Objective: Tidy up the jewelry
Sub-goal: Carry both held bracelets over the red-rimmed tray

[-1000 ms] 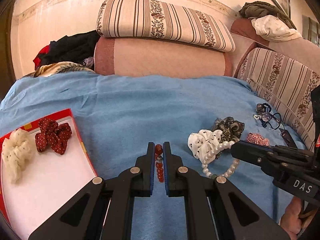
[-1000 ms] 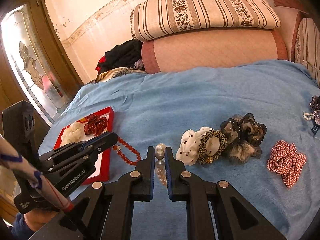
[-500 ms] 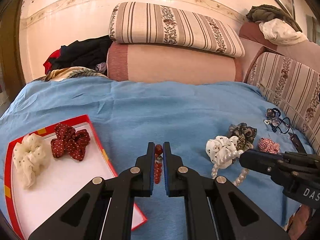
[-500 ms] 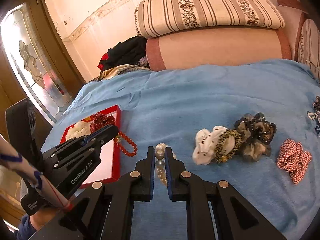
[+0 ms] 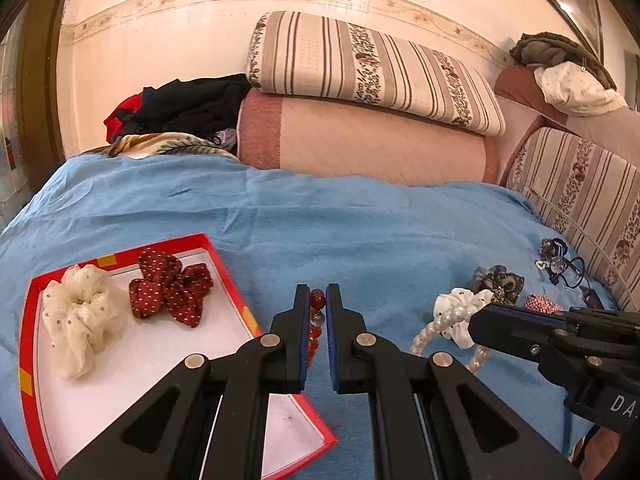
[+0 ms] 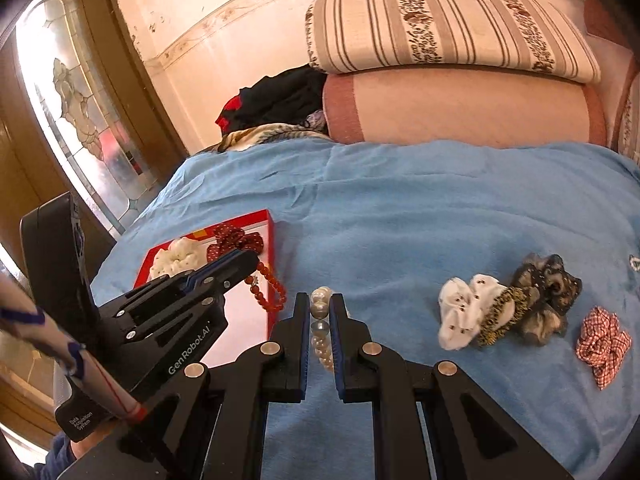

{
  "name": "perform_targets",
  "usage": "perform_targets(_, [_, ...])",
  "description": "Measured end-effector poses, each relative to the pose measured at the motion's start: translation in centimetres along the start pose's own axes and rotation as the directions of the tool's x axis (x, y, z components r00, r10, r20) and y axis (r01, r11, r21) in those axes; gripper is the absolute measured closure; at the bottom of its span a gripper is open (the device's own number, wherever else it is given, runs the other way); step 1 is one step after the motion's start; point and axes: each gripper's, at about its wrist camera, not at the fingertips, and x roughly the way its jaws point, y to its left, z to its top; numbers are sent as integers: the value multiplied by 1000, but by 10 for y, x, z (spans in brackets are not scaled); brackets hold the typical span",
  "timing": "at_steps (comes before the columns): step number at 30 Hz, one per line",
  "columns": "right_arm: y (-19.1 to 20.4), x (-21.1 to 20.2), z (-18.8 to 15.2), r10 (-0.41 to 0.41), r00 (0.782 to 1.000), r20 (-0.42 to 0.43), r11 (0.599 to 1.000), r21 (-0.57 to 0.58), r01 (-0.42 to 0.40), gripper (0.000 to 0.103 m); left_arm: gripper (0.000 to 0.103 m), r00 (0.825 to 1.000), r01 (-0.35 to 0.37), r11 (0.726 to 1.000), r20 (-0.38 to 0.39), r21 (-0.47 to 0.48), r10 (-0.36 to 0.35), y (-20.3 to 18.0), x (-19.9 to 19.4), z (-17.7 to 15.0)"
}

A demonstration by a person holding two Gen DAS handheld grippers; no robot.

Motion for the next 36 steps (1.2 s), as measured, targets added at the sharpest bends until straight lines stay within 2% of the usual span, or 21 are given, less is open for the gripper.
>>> perform_targets(11, [40,16,18,50,999,-15,998,-46,-50,92,96,998,-45,996,33,-79,48,44,-18,4])
perform_targets(19, [83,40,33,115,993,-39,990,-82,-117,92,96,993,-112,981,15,-157,116,89,-22,4])
perform_targets(23, [105,60,38,145,987,-63,985,-89,-151,92,96,988,-155,967,-9,-202,156,114,-21,2])
perform_targets(30, [130,101,45,172,978,-119,980,-82,-183,92,96,976,-218,927,-63,-306,209,162,-20,-1])
perform_targets(36, [141,127,49,187,972,-145,978,-63,-197,92,96,968,-251,898,-114,-360,225,185,-16,-7])
